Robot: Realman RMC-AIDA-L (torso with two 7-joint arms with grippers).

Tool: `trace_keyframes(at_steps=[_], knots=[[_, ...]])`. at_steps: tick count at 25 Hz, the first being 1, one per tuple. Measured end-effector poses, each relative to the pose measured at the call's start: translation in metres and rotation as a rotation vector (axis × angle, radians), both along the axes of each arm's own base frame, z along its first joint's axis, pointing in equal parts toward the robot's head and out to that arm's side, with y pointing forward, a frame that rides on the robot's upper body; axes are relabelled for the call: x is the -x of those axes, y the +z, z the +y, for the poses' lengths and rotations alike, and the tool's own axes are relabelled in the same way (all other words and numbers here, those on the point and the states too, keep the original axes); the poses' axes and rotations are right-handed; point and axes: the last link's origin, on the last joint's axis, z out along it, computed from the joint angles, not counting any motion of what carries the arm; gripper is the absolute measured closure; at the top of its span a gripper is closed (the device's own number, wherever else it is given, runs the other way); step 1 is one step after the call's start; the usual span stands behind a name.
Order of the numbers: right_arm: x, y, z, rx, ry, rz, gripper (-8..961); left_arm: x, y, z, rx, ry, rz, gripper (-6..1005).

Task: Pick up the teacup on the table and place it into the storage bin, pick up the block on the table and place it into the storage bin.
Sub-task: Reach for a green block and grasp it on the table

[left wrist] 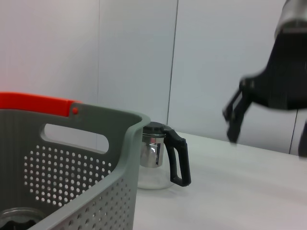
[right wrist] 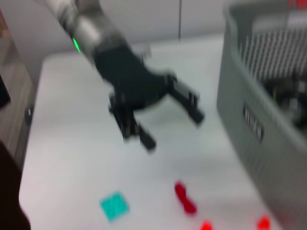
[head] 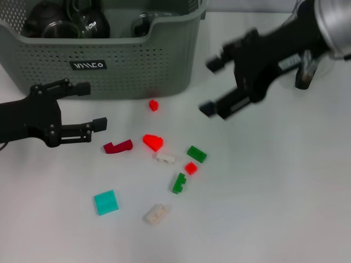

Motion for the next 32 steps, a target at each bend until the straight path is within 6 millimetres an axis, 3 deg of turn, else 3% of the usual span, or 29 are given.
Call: trace_keyframes(at_steps=[5,9,15,22,32], knots=[[-0.007,-0.030,0.000,0.064,-0.064,-0.158,28,0.000,0.000,0.000,-0.003,-0.003,0.003,123],[-0.015,-0.067,0.007,0.106,-0.079,-0.295,28,-0.001,-0.001,0.001,-0.005,-0.002,0.003,123],[-0.023,-0.091,0.010,0.093,-0.073,-0.346,28,-0.001,-0.004,0.000,-0.005,0.001,-0.004,123],[-0.033,-0.115,0.007,0.079,-0.057,-0.358,27,0.000,-0.005,0.000,-0.014,0.012,-0.011,123],[-0.040,-0.126,0.010,0.023,-0.044,-0.361,29,-0.001,-0.006,0.001,-0.015,0.009,-0.011,123]])
